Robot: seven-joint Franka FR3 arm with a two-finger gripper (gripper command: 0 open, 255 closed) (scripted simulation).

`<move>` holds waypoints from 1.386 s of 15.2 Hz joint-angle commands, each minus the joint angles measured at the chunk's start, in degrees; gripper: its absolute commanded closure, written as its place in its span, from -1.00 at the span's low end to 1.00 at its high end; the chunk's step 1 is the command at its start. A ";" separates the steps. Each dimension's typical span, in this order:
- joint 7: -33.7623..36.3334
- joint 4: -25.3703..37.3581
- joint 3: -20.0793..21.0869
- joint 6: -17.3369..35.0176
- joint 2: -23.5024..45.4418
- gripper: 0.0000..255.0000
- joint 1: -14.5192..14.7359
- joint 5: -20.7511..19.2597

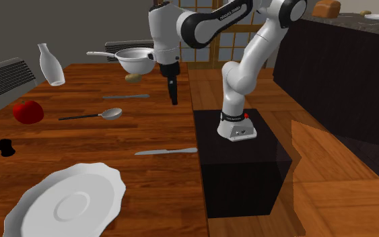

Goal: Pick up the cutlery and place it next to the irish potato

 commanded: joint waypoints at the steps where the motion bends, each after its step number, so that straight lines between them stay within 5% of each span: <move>1: 2.15 0.03 2.25 3.49 2.42 -1.00 0.72 1.26; 8: 10.06 3.36 10.15 14.79 13.52 -1.00 1.73 2.16; 14: 18.87 8.78 16.60 23.20 25.17 -1.00 1.37 -2.51; 21: 20.76 6.33 17.44 29.06 29.14 -1.00 1.08 -4.93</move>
